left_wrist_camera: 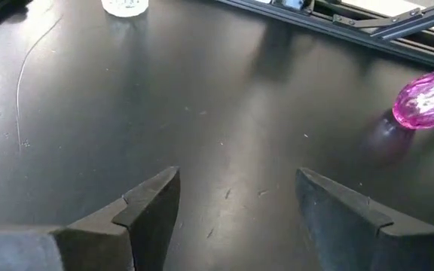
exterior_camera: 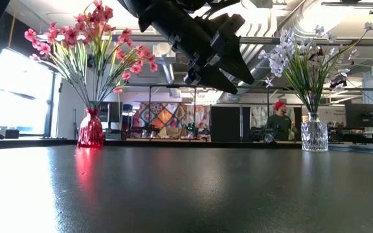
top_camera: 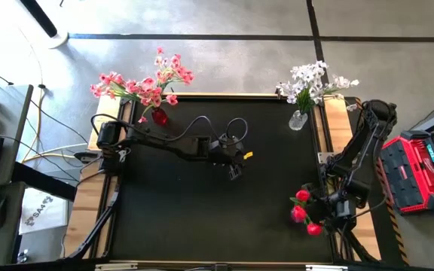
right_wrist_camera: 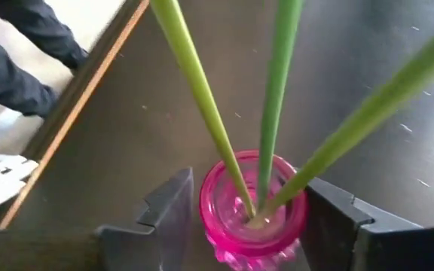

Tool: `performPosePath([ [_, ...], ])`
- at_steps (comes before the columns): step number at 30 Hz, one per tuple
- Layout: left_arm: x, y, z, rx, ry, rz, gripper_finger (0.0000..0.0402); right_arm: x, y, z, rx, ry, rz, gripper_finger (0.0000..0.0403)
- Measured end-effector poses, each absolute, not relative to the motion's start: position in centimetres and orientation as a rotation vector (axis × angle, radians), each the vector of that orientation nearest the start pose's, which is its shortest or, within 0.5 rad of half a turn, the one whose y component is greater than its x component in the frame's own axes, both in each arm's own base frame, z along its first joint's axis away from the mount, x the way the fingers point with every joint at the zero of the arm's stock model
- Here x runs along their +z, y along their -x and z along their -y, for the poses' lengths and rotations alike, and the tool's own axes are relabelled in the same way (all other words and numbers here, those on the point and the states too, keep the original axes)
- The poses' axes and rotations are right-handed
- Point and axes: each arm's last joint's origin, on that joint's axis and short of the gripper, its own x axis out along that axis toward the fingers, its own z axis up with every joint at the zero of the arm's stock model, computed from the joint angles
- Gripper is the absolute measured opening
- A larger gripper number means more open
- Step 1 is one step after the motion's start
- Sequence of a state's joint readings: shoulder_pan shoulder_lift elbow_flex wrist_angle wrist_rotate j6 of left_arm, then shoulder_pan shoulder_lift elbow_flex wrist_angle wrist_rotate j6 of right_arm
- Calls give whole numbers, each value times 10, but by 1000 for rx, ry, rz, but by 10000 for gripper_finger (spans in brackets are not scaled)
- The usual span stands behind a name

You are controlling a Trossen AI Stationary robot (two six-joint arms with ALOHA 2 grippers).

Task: Sort flowers into vase by color
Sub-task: Adjust the purple flower vase

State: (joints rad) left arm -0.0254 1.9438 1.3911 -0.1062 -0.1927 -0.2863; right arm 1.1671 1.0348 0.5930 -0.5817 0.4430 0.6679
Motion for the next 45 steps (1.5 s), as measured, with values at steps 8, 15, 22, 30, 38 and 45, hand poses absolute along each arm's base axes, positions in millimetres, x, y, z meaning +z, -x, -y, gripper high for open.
performPosePath([
  [8, 213, -432, 4, 298, 235, -612, 247, 197, -81, -158, 341, 126, -912, 199],
  [15, 219, -437, -1, 302, 272, -534, 247, 193, -84, -158, 284, 100, -834, 137],
  [22, 211, -431, 1, 323, 392, -635, 247, 185, -87, -151, 351, -94, -997, 132],
  [30, 199, -419, 17, 316, 427, -809, 234, 225, -119, -171, 601, 138, -870, 194],
  [38, 204, -419, 17, 317, 404, -776, 227, 190, -197, -192, 665, 174, -1018, 226],
  [45, 205, -413, 30, 292, 413, -829, 227, 167, -229, -217, 680, 250, -1136, 209],
])
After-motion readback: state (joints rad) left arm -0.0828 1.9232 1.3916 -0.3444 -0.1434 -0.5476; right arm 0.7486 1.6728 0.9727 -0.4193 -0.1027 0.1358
